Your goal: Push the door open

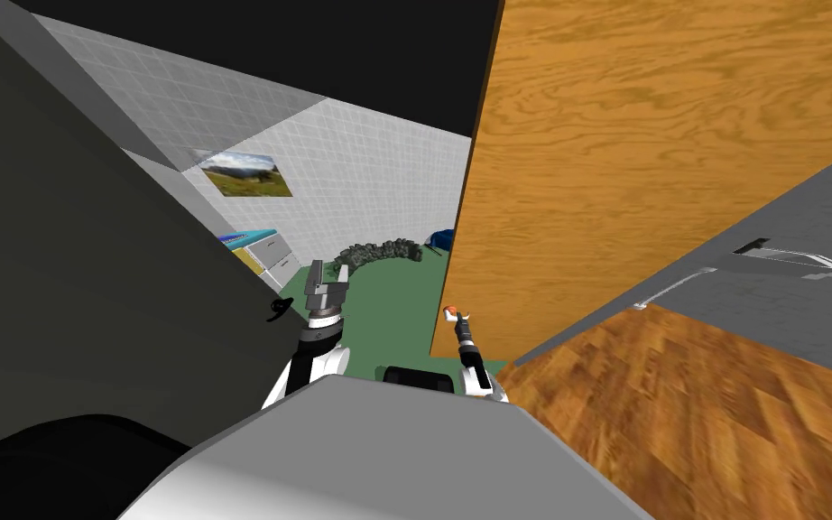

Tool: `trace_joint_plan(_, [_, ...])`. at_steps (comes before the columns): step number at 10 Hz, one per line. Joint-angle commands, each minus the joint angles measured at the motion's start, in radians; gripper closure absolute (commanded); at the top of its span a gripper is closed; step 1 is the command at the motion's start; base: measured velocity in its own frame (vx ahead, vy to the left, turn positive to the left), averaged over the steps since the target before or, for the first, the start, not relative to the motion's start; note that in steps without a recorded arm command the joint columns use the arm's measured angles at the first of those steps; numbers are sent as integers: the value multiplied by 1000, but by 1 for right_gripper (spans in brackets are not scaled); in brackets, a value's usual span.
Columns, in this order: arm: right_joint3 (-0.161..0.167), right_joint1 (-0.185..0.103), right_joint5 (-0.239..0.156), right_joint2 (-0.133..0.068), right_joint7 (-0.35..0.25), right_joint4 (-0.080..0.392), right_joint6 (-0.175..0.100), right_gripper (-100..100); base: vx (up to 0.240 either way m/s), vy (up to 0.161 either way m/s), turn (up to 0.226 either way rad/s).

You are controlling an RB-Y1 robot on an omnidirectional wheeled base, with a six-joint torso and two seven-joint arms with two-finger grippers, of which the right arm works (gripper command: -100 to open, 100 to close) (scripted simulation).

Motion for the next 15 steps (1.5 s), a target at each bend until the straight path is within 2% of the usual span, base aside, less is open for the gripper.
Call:
trace_joint_plan(1, [-20,-8,-5,5,7,4,-6,100,168,120,-61])
trace_joint_plan(3, [-24,-3,-6,4,9,6,-4,100,108,75,-38])
trace_joint_plan(8, [-72,-9,-26,-1,24,15,-8,100,195,45,-39])
trace_joint_plan(13, [-129,-14,-50,-3,41,26,-11,100,181,71,-57])
trace_joint_plan(15, [-165,-17,-66,-4,53,34,-13,100,221,73,-79])
